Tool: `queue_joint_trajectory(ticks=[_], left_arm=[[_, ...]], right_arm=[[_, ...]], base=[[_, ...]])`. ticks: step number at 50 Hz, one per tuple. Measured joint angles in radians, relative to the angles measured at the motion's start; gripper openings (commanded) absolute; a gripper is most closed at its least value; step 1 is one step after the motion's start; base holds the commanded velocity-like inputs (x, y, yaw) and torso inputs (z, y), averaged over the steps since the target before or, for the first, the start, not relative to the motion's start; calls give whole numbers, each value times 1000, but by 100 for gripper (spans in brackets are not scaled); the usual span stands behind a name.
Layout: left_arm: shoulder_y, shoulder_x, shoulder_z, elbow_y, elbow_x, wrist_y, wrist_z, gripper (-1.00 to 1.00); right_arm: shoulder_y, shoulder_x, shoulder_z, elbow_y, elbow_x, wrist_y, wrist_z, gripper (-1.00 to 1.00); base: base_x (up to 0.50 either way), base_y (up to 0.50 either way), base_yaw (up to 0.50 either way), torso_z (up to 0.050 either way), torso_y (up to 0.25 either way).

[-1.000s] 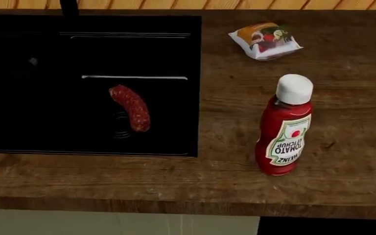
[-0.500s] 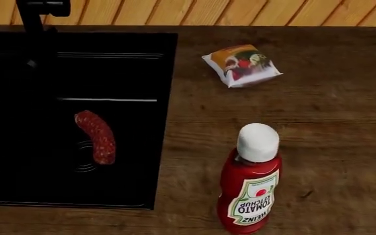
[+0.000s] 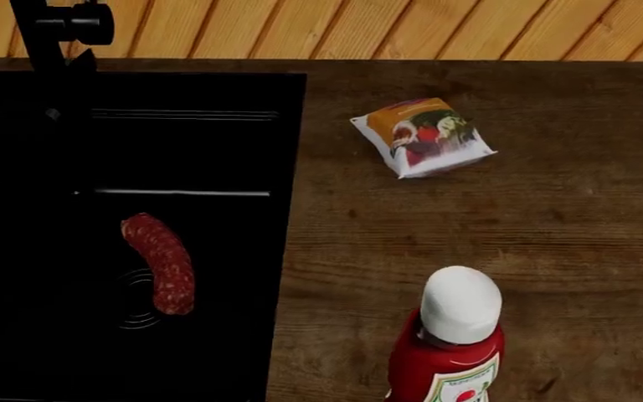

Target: Pick the ketchup from the counter and place it in the sink

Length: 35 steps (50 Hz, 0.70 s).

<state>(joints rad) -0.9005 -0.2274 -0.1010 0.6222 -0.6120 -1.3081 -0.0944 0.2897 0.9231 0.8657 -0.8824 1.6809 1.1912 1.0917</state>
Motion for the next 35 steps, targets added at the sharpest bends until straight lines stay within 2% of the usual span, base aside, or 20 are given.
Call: queue_joint_trajectory(ticks=[22,35], left_arm=[[9,-8,19,14,-31,-13,-2,100],[-78,84,51,21,-140,-158,-53,100]], right_arm=[[-2,-1,-20,7,1,-15,5,100],[-12,-25,-23,9,-34,-13,-28,100]], base=[[28,-29,0,0,0],[0,0,0,0,0]])
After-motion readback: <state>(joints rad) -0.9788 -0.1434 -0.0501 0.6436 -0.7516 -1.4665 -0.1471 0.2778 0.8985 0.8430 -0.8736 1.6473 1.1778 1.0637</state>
